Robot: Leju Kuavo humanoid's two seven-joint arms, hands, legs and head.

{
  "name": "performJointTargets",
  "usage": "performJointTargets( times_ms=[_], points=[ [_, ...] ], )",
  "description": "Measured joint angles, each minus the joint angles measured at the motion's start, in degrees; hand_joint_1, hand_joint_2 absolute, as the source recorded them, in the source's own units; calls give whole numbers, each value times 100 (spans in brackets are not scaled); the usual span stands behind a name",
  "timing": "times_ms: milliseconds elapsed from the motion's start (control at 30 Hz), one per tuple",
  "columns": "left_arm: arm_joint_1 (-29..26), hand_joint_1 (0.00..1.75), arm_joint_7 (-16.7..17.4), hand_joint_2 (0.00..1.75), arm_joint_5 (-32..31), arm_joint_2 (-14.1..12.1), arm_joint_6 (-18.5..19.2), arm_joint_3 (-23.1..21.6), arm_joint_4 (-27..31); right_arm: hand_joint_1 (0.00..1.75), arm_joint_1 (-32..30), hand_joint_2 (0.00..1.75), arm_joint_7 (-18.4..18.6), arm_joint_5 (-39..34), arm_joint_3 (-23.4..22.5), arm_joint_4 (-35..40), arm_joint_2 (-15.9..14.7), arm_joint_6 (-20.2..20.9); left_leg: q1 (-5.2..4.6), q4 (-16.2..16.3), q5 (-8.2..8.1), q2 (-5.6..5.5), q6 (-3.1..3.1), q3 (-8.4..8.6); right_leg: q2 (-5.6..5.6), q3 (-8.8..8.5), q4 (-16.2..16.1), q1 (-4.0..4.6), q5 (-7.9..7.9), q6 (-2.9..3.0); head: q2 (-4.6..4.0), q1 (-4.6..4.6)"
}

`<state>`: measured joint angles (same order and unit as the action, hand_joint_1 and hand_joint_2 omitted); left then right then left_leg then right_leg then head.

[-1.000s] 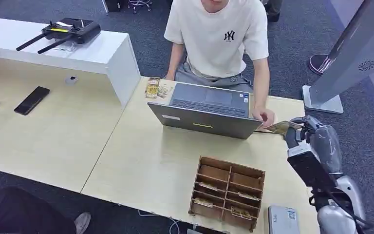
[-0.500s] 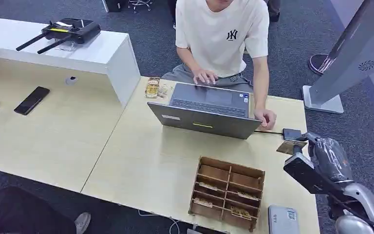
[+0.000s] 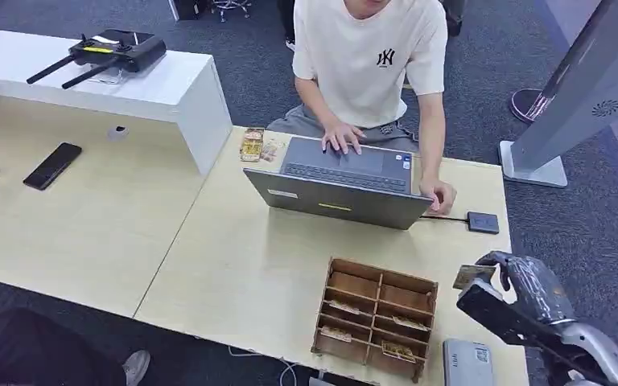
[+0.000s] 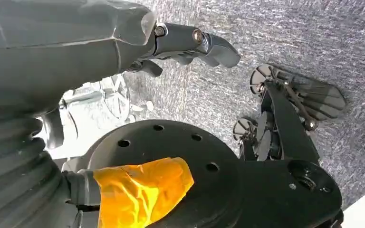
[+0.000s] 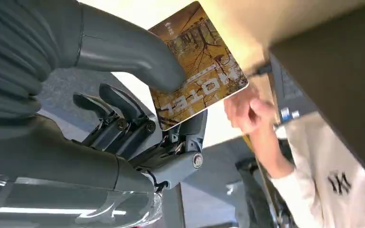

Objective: Pass the card to the sensor for recognition and then transmit it.

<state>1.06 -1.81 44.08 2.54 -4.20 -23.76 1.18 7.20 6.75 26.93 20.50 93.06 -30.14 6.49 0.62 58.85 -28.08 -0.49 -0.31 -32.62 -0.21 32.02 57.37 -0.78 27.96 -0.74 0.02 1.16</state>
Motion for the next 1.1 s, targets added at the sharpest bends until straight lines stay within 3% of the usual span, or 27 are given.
performJointTargets(
  times_ms=[400,633,900,1100],
  points=[
    [-28,0,57,175,193,2,39,0,0,175,-151,175,225,-357,348,204,-822,490,0,0,-1,0,1,-1,0,0,0,0,0,0,0,0],
    [-54,0,79,175,291,-18,70,0,0,175,168,175,417,-1167,756,201,-1427,1080,0,0,-1,1,1,0,0,0,0,0,0,0,0,-2],
    [-78,0,105,175,315,-24,74,0,0,175,400,175,645,-1740,1161,195,-1862,1222,0,0,-1,-1,2,-1,-1,0,0,0,0,0,0,0],
    [-93,0,114,175,306,-46,92,0,0,175,438,175,1074,-2952,1412,140,-2090,1366,1,0,-1,-1,2,-1,-1,2,0,1,0,0,0,0]
  ],
)
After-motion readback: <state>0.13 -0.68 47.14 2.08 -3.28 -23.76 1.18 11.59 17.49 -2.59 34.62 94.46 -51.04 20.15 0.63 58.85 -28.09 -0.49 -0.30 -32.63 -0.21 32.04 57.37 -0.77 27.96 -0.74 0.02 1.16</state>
